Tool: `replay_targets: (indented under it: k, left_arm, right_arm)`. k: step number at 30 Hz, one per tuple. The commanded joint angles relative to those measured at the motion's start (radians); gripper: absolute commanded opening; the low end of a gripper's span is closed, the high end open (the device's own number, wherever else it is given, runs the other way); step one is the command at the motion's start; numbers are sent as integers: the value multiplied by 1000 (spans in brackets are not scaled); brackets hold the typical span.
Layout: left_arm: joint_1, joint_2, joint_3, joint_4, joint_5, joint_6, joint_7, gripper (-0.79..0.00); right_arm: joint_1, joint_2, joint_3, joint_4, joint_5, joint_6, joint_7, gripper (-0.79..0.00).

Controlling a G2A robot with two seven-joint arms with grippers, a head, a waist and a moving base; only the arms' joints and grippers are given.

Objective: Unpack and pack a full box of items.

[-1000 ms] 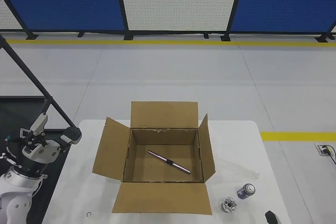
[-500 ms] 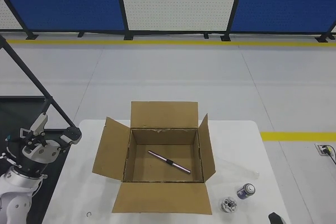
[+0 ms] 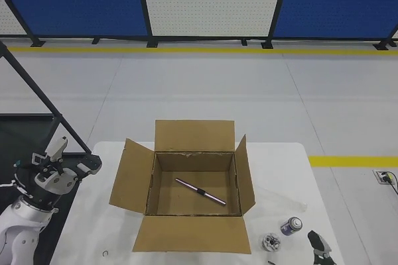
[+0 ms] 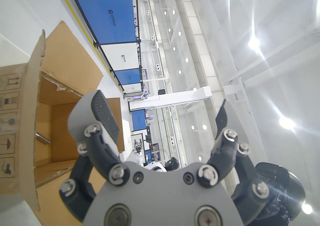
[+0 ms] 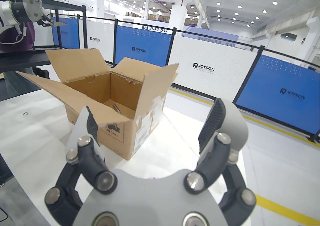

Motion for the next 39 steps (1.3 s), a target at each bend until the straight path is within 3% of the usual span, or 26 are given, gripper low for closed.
replay_targets:
  k: [1, 4, 10, 29, 33, 36, 39]
  left_arm:
    - [6, 1, -10, 12, -13, 1, -6, 0]
    - [23, 2, -21, 16, -16, -10, -17, 0]
    - [69, 0, -45, 8, -51, -36, -2, 0]
    - [71, 0, -42, 4, -45, -37, 2, 0]
    - [78, 1, -30, -9, -16, -23, 21, 0]
    - [85, 2, -30, -8, -18, -15, 30, 0]
    - [103, 2, -38, -7, -24, -15, 27, 0]
  right_arm:
    - [33, 1, -20, -112, 2, -24, 180, 0]
    - [160, 1, -71, -112, 10, -57, 322, 0]
    - [486, -15, -253, -112, 125, -38, 830, 0]
    - [506, -15, -271, -94, 129, -56, 838, 0]
    - [653, -25, -348, -49, 169, -46, 957, 0]
    - [822, -44, -445, 28, 228, 5, 1102, 0]
    - [1004, -71, -529, 145, 255, 131, 1266, 0]
